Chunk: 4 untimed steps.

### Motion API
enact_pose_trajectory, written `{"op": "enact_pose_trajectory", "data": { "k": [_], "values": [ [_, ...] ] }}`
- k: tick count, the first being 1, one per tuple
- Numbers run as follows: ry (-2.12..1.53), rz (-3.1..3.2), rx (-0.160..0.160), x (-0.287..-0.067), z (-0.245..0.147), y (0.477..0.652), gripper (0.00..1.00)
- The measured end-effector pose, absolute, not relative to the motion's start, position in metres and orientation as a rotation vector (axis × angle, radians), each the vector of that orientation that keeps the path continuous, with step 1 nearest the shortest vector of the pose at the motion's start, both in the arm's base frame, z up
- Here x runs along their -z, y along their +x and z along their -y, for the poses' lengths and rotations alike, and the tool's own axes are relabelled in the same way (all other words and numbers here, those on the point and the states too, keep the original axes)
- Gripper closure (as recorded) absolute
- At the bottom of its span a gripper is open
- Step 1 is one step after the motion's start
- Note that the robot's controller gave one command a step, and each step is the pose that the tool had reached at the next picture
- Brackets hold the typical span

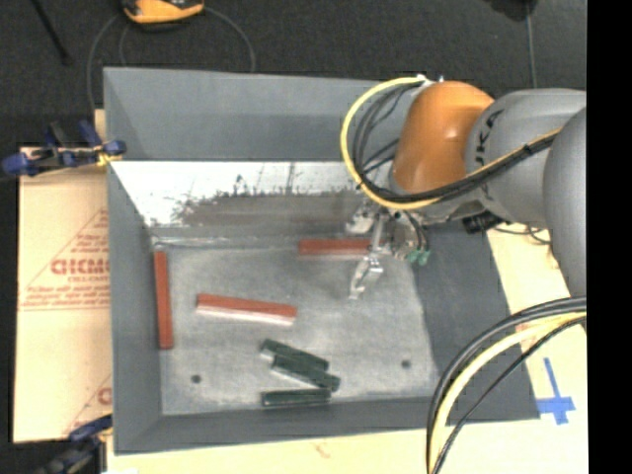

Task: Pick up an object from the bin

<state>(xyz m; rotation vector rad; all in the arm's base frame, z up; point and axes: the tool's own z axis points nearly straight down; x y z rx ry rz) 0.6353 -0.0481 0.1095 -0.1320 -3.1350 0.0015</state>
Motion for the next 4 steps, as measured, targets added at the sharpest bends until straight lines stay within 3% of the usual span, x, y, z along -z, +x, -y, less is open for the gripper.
{"op": "enact_pose_trajectory", "data": {
  "k": [1,2,3,4],
  "values": [
    [-0.130,3.146,0.001,-0.126,0.052,0.637,0.00],
    [-0.251,3.138,0.003,-0.076,0.043,0.643,0.00],
    [-0.245,3.135,0.002,-0.081,0.042,0.643,1.00],
    [-0.245,3.135,0.002,-0.081,0.042,0.643,1.00]
  ]
}}
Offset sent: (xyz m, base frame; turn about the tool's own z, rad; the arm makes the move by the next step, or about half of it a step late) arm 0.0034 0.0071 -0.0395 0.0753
